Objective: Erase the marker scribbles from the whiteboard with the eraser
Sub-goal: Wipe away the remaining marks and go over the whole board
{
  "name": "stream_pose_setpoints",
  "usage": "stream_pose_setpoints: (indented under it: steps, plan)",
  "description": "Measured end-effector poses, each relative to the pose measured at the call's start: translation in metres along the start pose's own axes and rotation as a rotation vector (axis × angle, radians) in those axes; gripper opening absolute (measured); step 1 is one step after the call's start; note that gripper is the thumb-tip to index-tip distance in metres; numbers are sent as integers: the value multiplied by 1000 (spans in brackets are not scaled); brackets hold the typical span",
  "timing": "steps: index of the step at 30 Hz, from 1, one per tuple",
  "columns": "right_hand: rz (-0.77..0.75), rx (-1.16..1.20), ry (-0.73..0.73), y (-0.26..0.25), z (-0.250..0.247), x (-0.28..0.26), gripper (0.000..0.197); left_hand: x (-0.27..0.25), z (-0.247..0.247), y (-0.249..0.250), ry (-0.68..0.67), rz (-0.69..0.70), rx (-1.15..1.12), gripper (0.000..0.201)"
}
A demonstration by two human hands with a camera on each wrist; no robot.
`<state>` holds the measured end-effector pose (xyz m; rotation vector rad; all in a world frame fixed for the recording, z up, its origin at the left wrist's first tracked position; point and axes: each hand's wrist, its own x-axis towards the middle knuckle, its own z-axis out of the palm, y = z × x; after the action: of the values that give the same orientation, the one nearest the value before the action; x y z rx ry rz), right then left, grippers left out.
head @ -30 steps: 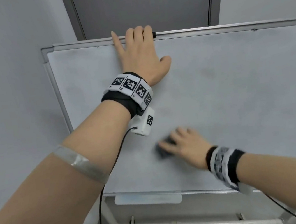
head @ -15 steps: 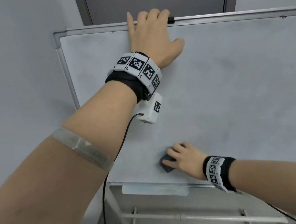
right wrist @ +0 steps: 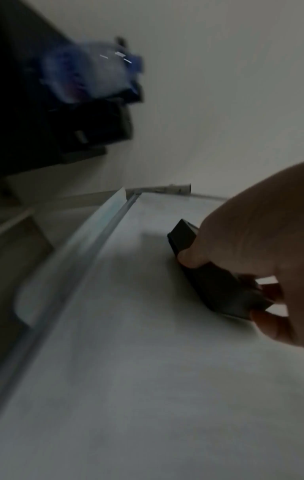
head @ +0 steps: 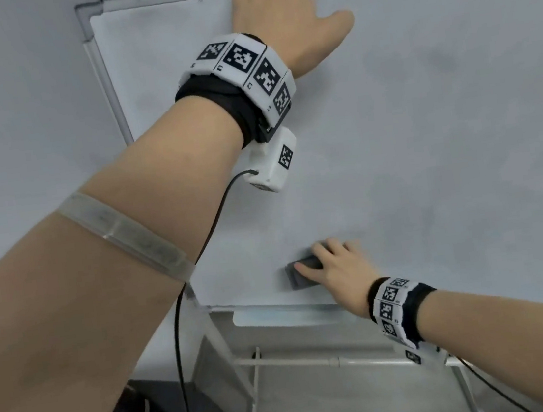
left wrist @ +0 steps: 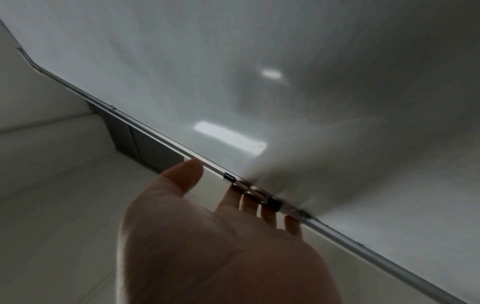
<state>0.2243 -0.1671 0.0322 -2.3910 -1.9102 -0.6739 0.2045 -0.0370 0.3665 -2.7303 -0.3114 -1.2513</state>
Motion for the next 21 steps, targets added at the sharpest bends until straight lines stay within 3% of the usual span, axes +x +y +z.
stream_pose_setpoints:
  steps: [3,6,12,21]
  plan:
    - [104,54,2,-16,15,-9,68,-4,-1,1,-25,-32,18,40]
    - [92,70,-24,-25,21,-18,64,-10,0,7,-53,-38,48,34]
    - [125,112,-217,-46,54,-39,52,-14,-7,10,-96,-70,15,43]
    - [219,132,-421,-57,71,-46,54,-18,-6,13,-136,-111,-28,44]
